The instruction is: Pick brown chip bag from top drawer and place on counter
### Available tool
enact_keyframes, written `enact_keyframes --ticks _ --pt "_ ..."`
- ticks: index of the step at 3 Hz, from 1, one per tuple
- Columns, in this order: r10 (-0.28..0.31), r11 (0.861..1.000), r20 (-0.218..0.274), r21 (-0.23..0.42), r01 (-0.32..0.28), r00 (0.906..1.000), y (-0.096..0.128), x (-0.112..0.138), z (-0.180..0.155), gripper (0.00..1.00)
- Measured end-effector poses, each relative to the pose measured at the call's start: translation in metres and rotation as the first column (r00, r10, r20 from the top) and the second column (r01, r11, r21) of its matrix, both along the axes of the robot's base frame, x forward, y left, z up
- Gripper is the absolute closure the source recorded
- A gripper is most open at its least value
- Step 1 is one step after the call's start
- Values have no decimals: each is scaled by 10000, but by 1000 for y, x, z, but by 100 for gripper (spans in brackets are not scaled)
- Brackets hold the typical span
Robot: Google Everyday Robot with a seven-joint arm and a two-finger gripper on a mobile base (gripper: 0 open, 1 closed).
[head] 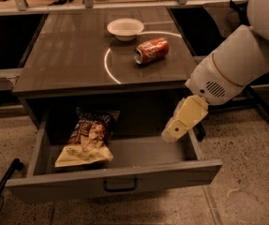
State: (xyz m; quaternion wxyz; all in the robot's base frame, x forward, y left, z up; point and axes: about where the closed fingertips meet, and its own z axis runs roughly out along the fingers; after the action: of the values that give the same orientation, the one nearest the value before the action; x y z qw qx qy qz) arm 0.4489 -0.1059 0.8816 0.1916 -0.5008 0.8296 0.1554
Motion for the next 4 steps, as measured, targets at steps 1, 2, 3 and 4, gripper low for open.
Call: enact_keyframes --ticks 1,2,3,4 --pt "-224 9997 -473 41 226 9986 11 4 -24 0" --pt "-684 9971 -852 -379 654 9940 29 8 -59 0" --pt "-1361 9907 -855 -166 1352 9870 46 15 -85 0" --pt "-1359 9907 -858 -162 1350 9870 46 15 -85 0"
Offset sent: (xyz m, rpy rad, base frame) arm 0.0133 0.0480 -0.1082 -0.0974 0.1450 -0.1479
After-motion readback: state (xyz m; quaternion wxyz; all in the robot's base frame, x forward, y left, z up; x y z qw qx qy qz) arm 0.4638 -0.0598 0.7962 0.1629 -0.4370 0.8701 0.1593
